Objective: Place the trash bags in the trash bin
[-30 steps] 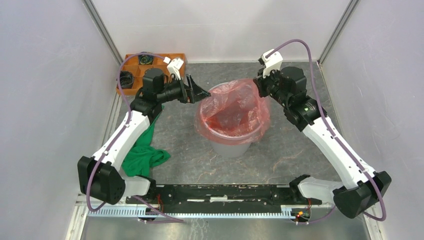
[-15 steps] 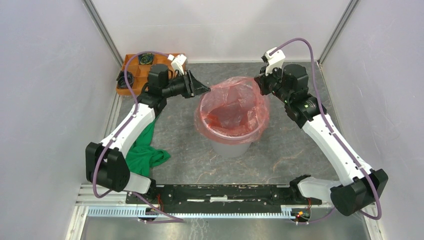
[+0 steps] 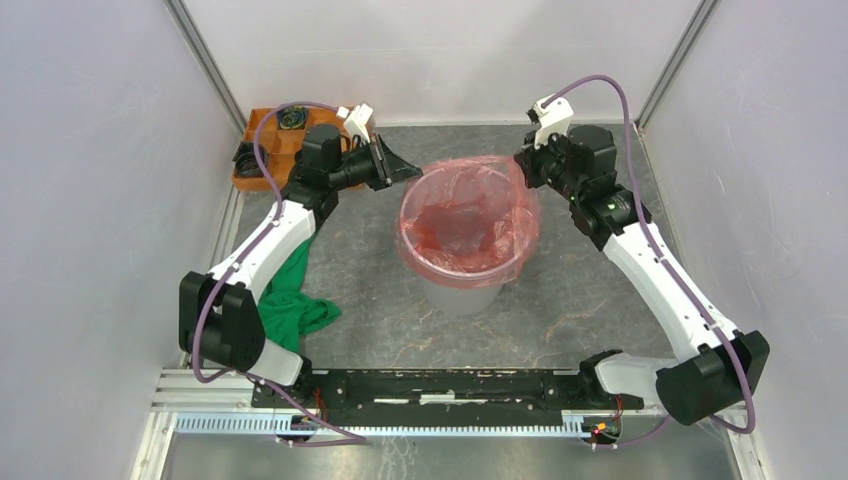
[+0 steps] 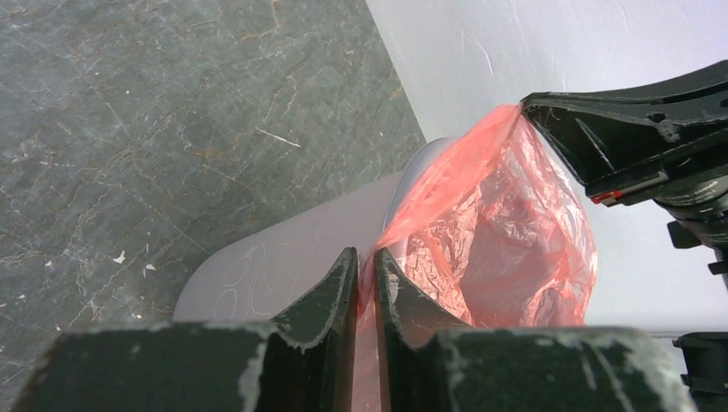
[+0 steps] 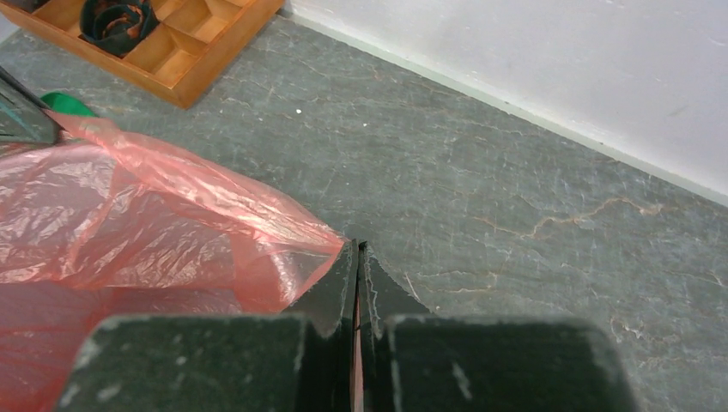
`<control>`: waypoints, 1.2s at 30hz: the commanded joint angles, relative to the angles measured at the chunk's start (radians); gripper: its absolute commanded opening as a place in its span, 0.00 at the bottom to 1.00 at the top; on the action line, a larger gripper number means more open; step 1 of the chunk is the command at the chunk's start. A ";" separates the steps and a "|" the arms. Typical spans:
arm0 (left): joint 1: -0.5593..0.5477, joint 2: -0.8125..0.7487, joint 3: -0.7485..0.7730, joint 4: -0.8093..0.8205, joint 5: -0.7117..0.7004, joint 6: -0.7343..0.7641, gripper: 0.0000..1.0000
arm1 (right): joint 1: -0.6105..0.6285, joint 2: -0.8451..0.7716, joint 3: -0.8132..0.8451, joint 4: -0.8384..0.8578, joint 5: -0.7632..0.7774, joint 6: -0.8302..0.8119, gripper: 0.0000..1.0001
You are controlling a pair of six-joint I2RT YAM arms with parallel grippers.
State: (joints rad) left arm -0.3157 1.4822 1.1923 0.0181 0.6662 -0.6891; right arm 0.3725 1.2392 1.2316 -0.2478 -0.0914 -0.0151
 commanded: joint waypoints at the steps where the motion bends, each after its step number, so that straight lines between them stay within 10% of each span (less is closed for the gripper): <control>1: 0.001 0.007 0.022 0.074 -0.024 -0.065 0.19 | -0.026 0.027 -0.003 0.051 -0.042 0.001 0.01; 17: 0.022 0.061 0.010 0.062 -0.061 -0.111 0.06 | -0.054 0.070 -0.090 0.045 -0.083 0.013 0.04; 23: 0.032 0.073 -0.022 0.042 -0.062 -0.124 0.02 | -0.056 0.028 0.038 -0.128 0.017 0.005 0.35; 30: 0.032 0.058 -0.072 0.056 -0.036 -0.153 0.02 | -0.056 -0.132 0.058 -0.247 0.085 0.014 0.95; 36: 0.032 0.014 -0.126 0.088 -0.007 -0.209 0.02 | -0.055 -0.227 0.065 -0.354 -0.141 0.102 0.98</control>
State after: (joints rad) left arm -0.2874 1.5490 1.0973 0.0559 0.6312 -0.8238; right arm 0.3183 1.0561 1.2621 -0.5159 -0.0807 0.0265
